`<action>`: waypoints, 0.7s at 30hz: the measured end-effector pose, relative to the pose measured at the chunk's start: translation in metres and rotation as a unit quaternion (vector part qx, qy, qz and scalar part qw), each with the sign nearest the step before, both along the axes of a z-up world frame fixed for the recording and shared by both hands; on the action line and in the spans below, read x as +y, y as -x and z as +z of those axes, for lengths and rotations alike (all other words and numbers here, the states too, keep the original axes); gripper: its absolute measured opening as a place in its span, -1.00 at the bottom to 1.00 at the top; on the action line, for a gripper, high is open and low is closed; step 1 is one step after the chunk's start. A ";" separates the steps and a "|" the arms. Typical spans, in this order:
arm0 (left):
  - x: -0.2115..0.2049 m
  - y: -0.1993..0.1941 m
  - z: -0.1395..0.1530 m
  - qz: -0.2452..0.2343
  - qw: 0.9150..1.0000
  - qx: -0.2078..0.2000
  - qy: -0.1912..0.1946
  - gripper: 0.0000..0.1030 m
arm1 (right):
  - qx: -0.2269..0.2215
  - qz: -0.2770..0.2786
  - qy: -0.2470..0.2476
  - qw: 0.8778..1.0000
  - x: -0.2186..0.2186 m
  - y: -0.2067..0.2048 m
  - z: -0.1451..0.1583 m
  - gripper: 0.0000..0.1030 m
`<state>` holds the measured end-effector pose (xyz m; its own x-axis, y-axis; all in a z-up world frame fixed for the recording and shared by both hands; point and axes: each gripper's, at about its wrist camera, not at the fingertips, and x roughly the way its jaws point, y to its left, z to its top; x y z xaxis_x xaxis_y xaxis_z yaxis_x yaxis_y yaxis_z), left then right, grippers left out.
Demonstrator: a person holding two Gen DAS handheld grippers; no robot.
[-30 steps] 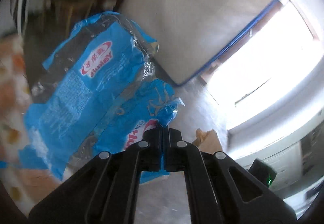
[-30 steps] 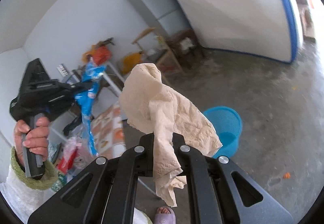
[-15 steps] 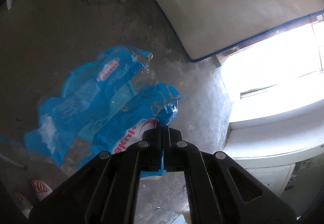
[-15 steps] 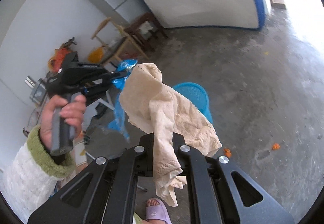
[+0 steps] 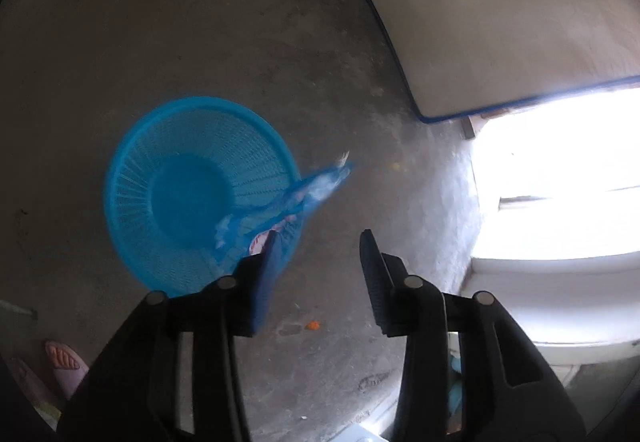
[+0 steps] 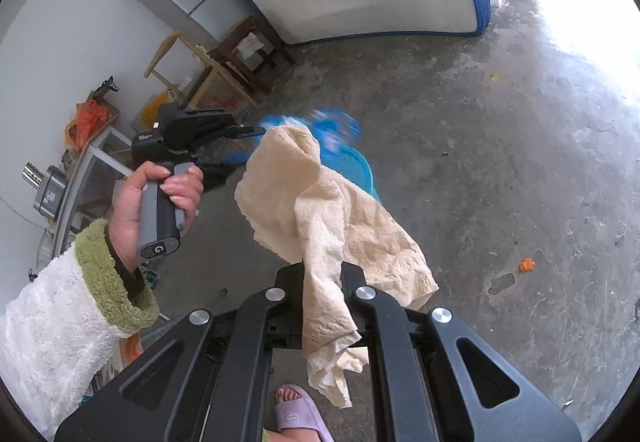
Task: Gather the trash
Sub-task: 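Open the left gripper over the wastebasket while the right drops the paper towel in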
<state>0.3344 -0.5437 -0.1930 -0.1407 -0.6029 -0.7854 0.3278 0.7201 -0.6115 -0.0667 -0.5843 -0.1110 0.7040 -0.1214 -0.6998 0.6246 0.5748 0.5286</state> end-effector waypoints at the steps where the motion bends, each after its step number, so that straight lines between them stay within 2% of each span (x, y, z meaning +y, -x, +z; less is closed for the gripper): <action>1: 0.002 0.000 0.001 0.001 1.000 -0.003 -0.001 -0.23 | -0.002 0.000 0.000 1.000 -0.001 -0.001 -0.001 -0.89; 4: 0.005 -0.003 0.010 0.016 1.000 -0.006 -0.004 -0.22 | -0.007 0.003 0.003 1.000 -0.004 -0.006 0.000 -0.89; 7: 0.013 -0.001 0.036 0.027 0.999 -0.023 0.000 -0.22 | -0.013 0.014 -0.001 1.000 -0.013 -0.021 -0.004 -0.89; 10: 0.032 0.008 0.076 0.015 0.998 -0.053 0.007 -0.22 | 0.004 0.038 0.001 0.999 -0.029 -0.059 -0.017 -0.89; 13: 0.065 0.025 0.127 -0.010 0.996 -0.091 0.020 -0.04 | 0.039 0.064 -0.006 0.997 -0.043 -0.111 -0.040 -0.89; 17: 0.129 0.061 0.202 -0.043 0.985 -0.165 0.019 0.14 | 0.088 0.089 -0.023 0.992 -0.055 -0.189 -0.084 -0.89; 21: 0.206 0.091 0.259 -0.029 0.968 -0.250 0.005 0.31 | 0.133 0.097 -0.038 0.986 -0.065 -0.261 -0.137 -0.85</action>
